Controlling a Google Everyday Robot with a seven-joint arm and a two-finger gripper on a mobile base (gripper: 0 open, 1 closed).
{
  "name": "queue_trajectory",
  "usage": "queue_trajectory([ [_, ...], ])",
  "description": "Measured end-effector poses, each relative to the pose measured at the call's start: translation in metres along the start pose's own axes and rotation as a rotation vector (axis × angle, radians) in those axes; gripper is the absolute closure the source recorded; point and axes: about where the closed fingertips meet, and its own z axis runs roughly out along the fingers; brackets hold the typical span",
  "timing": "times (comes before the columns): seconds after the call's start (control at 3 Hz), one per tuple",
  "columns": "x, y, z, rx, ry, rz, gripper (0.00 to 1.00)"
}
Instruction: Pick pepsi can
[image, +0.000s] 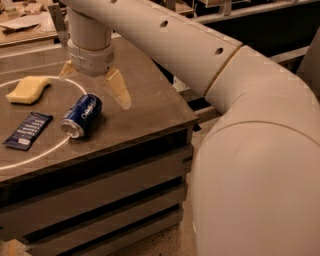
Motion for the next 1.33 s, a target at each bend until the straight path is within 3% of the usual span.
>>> queue_trajectory([
  [0.67,0.005,-0.019,0.044,-0.027,-0.084,-0.103,0.00],
  [1.33,-0.015,-0.018,0.066,-0.068,-0.115,-0.155,0.41],
])
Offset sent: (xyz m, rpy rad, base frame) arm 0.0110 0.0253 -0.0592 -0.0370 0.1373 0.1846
